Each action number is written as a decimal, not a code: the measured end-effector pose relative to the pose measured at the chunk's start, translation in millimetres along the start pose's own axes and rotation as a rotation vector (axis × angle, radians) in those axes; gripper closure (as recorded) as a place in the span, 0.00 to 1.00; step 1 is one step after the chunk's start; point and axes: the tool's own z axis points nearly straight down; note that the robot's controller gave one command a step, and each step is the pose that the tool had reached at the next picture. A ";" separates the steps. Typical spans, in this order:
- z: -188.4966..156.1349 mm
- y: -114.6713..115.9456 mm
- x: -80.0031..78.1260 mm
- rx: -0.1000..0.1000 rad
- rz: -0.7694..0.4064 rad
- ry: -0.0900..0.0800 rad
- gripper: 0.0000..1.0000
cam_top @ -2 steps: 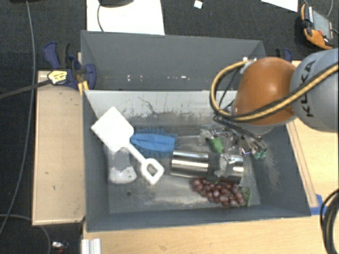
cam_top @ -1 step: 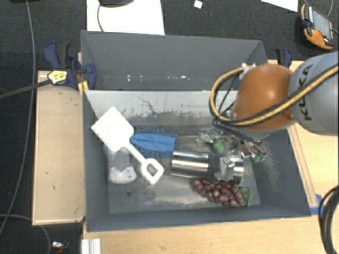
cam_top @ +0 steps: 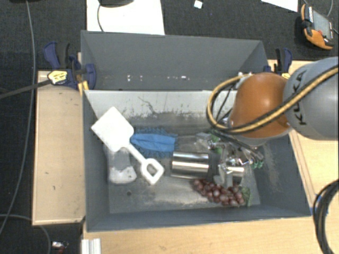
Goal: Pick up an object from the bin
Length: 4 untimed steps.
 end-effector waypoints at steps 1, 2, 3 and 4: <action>-17.7 -13.3 -16.2 -0.001 -0.207 -0.003 0.00; 53.9 -56.6 26.6 0.000 -0.399 0.001 0.00; 33.0 -35.0 4.1 0.003 -0.693 -0.011 1.00; 33.0 -35.4 4.2 0.002 -0.693 -0.010 1.00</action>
Offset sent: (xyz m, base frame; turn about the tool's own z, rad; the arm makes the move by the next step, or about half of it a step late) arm -0.0047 -0.0600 -0.0526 -0.4041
